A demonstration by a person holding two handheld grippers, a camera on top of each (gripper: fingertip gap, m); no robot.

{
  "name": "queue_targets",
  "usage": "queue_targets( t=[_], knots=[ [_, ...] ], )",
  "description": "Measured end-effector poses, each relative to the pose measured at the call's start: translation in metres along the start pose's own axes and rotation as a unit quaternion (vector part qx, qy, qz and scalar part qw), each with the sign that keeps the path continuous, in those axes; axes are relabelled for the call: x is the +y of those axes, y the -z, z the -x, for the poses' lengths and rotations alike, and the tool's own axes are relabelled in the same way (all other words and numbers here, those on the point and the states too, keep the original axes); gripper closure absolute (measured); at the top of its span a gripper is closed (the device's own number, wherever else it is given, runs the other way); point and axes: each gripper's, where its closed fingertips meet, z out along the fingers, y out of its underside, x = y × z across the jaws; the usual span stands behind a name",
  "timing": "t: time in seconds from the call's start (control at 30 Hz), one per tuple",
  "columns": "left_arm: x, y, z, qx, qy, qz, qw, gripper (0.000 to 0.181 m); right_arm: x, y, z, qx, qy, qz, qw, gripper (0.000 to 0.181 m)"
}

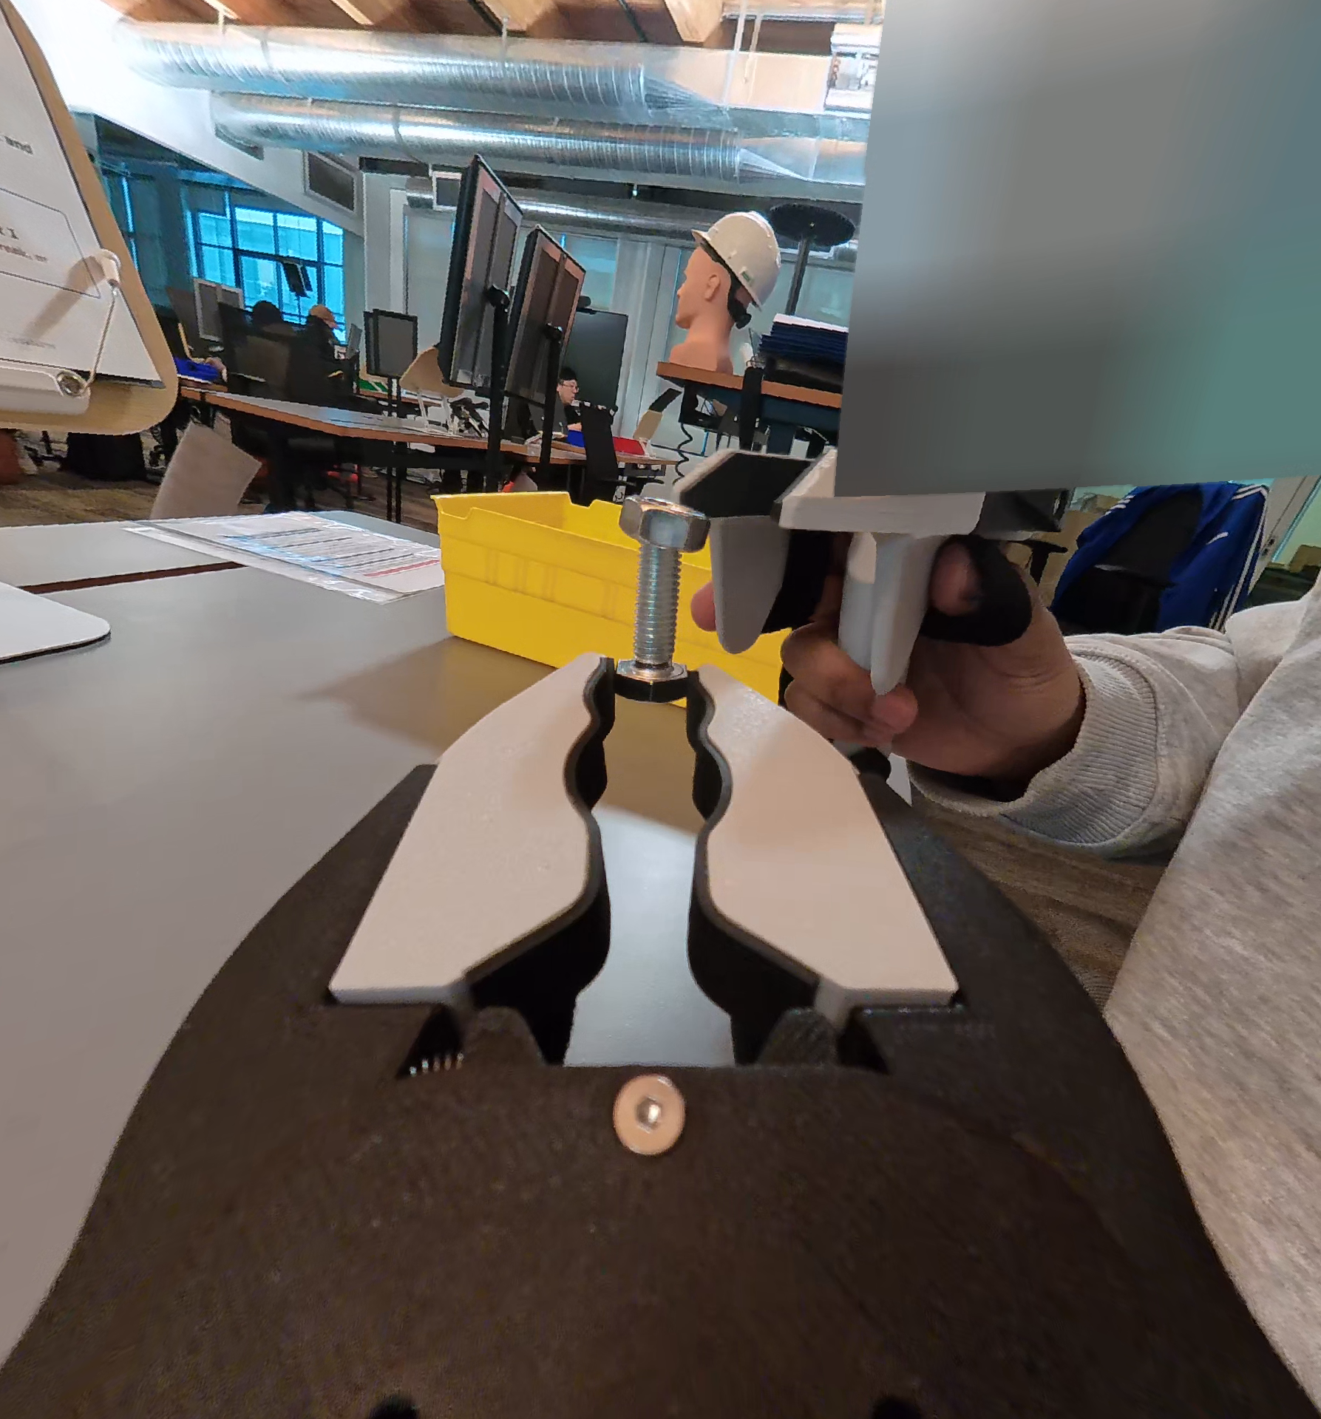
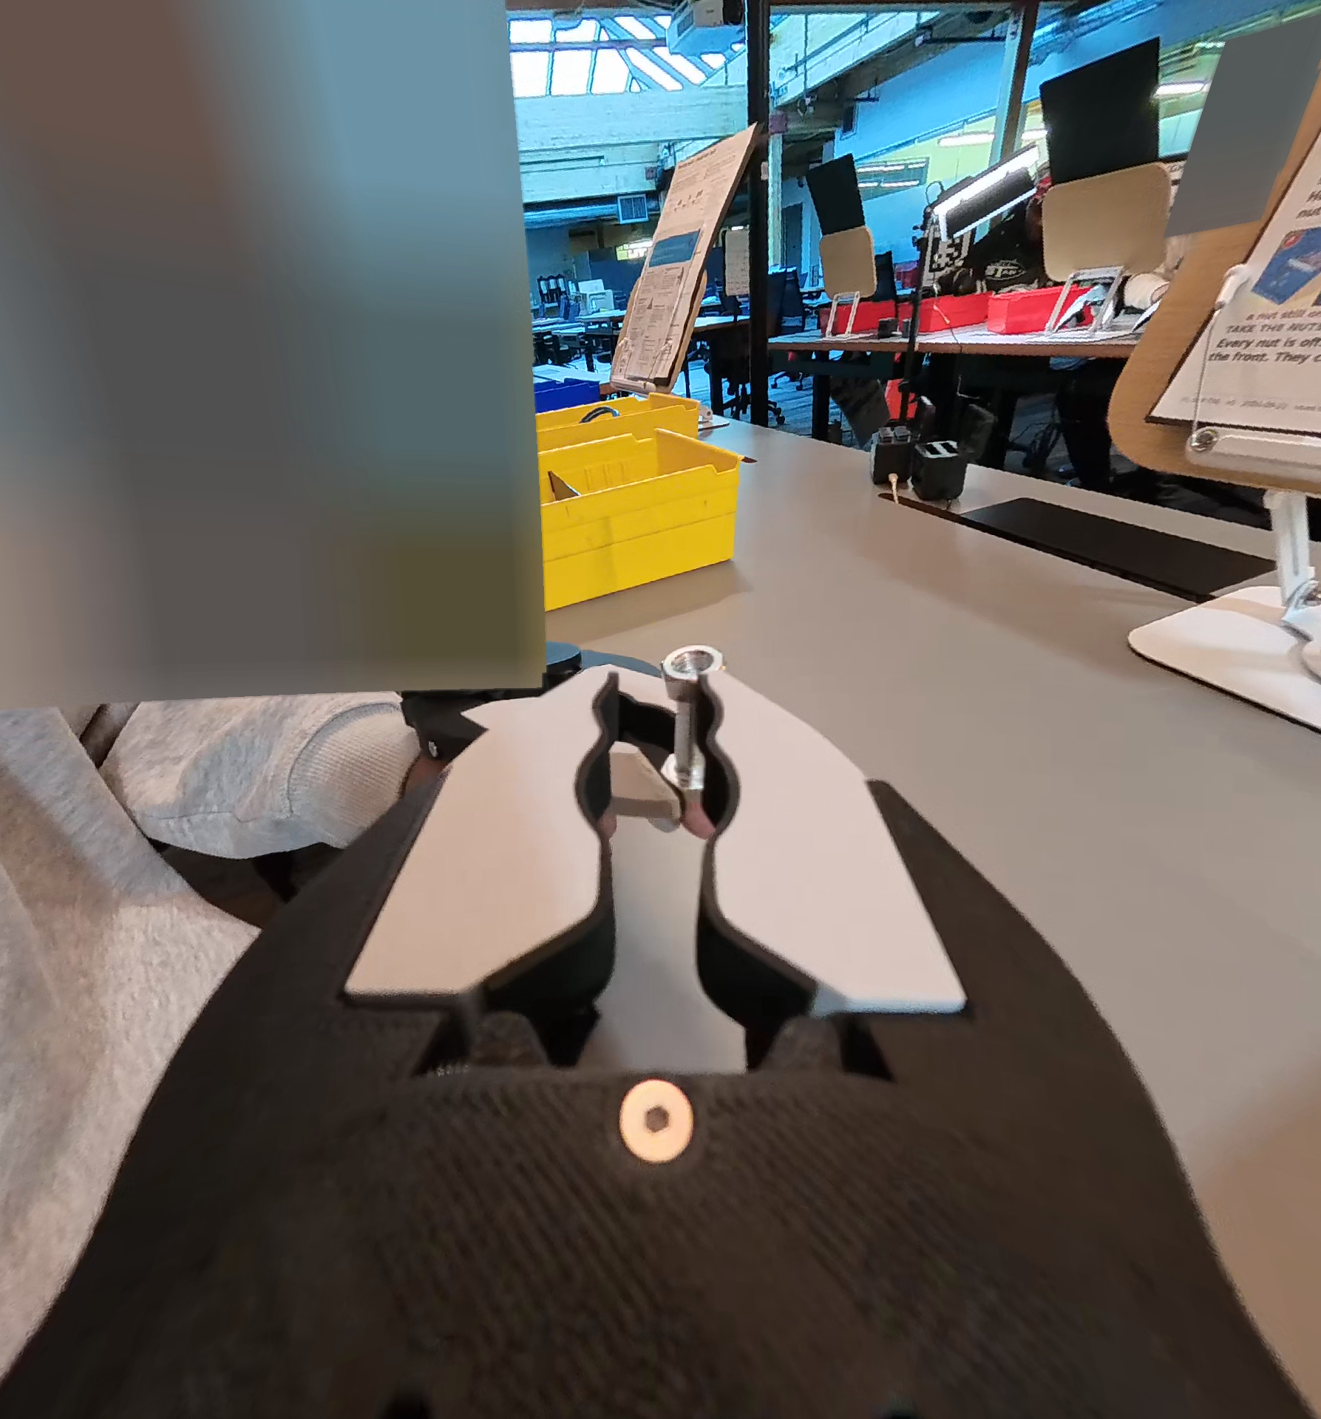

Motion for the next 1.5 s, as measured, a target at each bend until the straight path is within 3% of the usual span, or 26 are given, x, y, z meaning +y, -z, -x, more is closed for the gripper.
queue_targets(
  t=[0.23,0.47,1.03,1.5],
  knots=[
    [0.001,0.000,-0.002,0.003,-0.009,0.004,1.000,0.162,0.003,-0.003,-0.002,0.013,0.018,-0.001,1.000,0.150],
    [0.001,-0.001,-0.004,0.007,-0.011,0.005,1.000,0.162,0.003,-0.002,-0.004,0.022,0.032,-0.001,0.999,0.150],
    [0.004,-0.002,-0.014,0.025,-0.032,0.012,0.999,0.162,0.001,-0.001,0.001,0.008,0.048,-0.004,0.999,0.164],
    [0.003,-0.002,-0.013,0.025,-0.025,0.008,0.999,0.162,0.001,-0.001,0.001,-0.004,-0.016,0.004,1.000,0.164]
  ],
)
